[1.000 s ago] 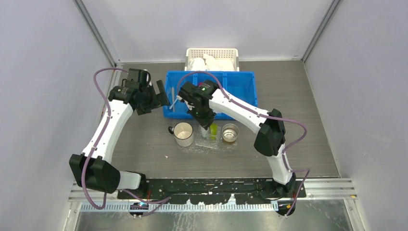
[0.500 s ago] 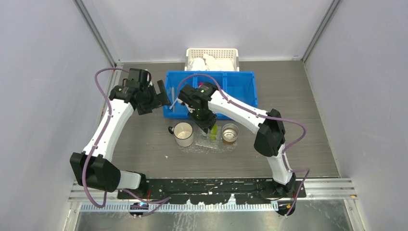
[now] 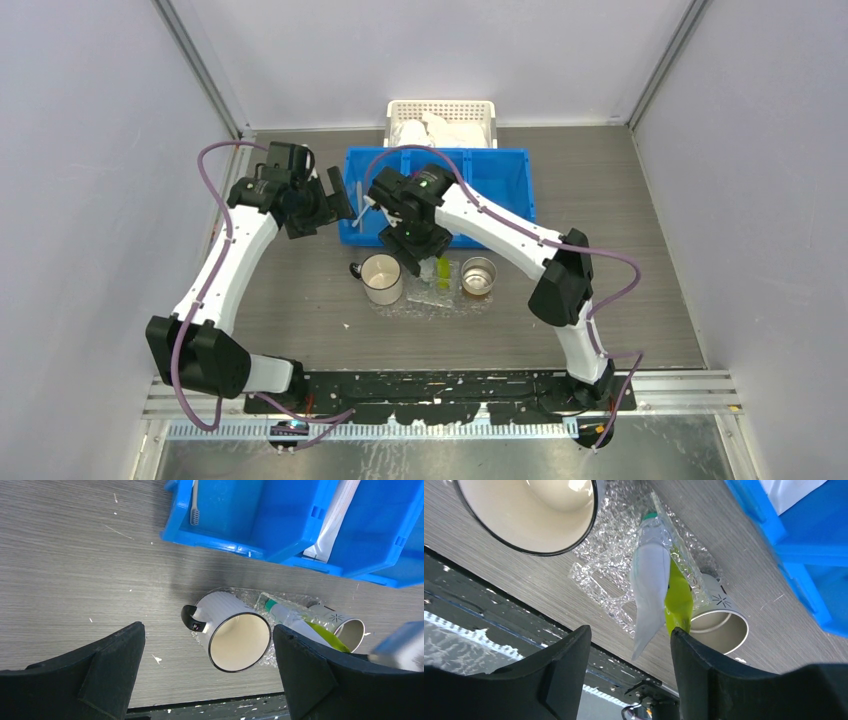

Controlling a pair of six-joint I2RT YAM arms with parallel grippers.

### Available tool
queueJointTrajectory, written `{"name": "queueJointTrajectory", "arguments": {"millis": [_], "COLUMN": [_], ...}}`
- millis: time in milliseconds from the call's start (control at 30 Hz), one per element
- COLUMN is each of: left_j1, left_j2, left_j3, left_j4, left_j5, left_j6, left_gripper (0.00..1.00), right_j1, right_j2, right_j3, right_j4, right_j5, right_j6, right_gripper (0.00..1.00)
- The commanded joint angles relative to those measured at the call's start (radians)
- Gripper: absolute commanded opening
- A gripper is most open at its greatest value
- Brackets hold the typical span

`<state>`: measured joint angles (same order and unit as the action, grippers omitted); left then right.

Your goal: Prepare toiletry sets of a toothbrush and toothpaste on the tray

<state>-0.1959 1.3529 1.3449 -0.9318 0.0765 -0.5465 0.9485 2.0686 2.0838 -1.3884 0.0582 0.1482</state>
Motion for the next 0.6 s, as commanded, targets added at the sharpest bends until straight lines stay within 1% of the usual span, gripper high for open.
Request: {"name": "queueJointTrajectory", "arguments": {"millis": [0,100,200,267,333,400,433,467,500,567], "left_j1": [0.006,0.006,0.006,0.006,0.006,0.006,0.006,0.006,0.006,0.006], "left_j2": [-0.001,-0.001,-0.001,0.002,0.002,0.0,-0.001,-0.004,-0.008,-0.014], "left_j3": [0.01,0.007,0.007,0.004,0.001,-0.01,-0.016,-0.023,-0.03,-0.038], "left_j4": [0.034,0.036,0.036,0.038,0.045,0.057,0.062,0.076,0.084,0.099], "left_j5": [0.018,0.018,0.018,0.017,0.017,0.018,0.017,0.023,0.029,0.038], "left_j6": [-0.009,-0.009,-0.009,-0.01,-0.009,-0.008,-0.004,0.003,0.012,0.03], "left_gripper": [1.0,1.0,1.0,1.0,1.0,1.0,1.0,1.0,1.0,1.0], "right_j1": [0.01,0.012,-0.003,-0.046,-0.126,-0.192,-0.218,-0.236,-0.254,-0.282], "right_j2": [-0.089,-0.102,-0.112,-0.109,-0.091,-0.04,-0.006,0.029,0.063,0.117], "right_j3": [0.105,0.16,0.2,0.214,0.22,0.254,0.277,0.297,0.318,0.307], "right_j4": [-0.023,-0.023,0.008,0.06,0.119,0.145,0.159,0.171,0.188,0.248], "right_j5": [-0.01,0.014,0.075,0.077,0.049,0.026,0.022,0.016,0.009,0.009], "right_j6": [0.01,0.022,0.045,0.078,0.125,0.168,0.185,0.199,0.208,0.238], "right_gripper": [0.65,0.65,0.65,0.65,0.64,0.5,0.46,0.45,0.46,0.59]}}
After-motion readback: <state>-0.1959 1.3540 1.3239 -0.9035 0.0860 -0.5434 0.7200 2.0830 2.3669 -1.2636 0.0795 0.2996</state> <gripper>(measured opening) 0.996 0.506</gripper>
